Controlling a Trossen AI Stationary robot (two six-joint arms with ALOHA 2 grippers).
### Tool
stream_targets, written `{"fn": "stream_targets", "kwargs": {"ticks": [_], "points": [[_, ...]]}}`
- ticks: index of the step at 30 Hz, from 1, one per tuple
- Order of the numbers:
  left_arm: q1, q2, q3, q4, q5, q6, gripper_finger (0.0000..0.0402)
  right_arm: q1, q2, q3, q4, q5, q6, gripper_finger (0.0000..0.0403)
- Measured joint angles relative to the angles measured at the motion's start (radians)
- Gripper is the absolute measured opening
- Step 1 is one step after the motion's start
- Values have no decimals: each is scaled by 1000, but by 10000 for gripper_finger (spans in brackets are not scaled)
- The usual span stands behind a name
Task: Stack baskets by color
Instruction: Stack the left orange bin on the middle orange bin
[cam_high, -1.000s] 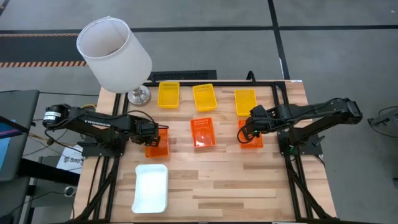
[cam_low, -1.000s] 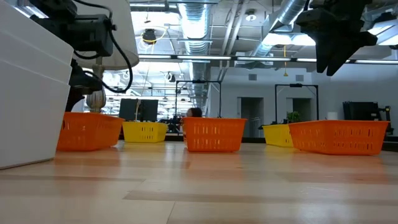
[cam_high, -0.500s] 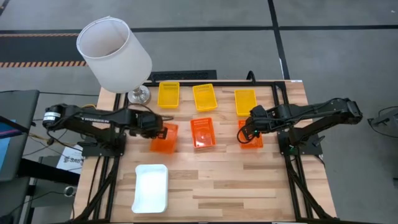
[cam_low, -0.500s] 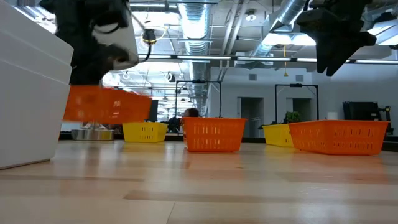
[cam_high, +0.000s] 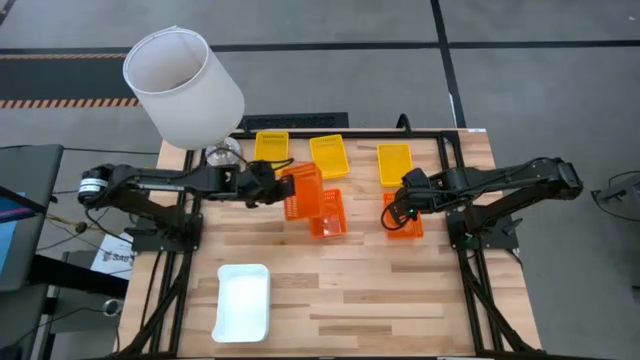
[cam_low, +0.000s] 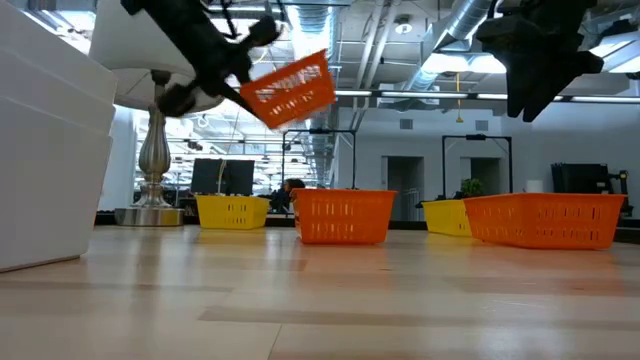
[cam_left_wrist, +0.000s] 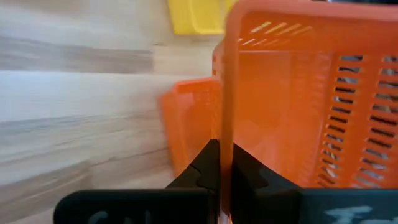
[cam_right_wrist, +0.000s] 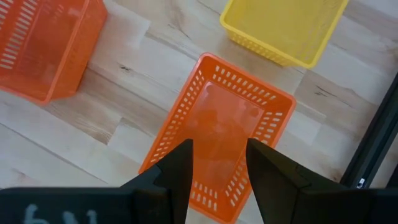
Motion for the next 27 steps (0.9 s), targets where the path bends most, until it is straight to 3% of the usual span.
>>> {"fn": "stream_targets", "kwargs": {"ticks": [5, 16, 23, 27], "points": [[0, 115, -1, 150, 22, -11, 0, 0, 0, 0, 0, 2, -23, 170], [0, 269, -1, 165, 50, -22, 0, 0, 0, 0, -1, 4, -28, 170], [0, 292, 1, 262, 81, -18, 0, 0, 0, 0, -1, 7, -28, 170], [0, 291, 54, 213, 70, -10, 0, 0, 0, 0, 0, 7, -25, 170]]}}
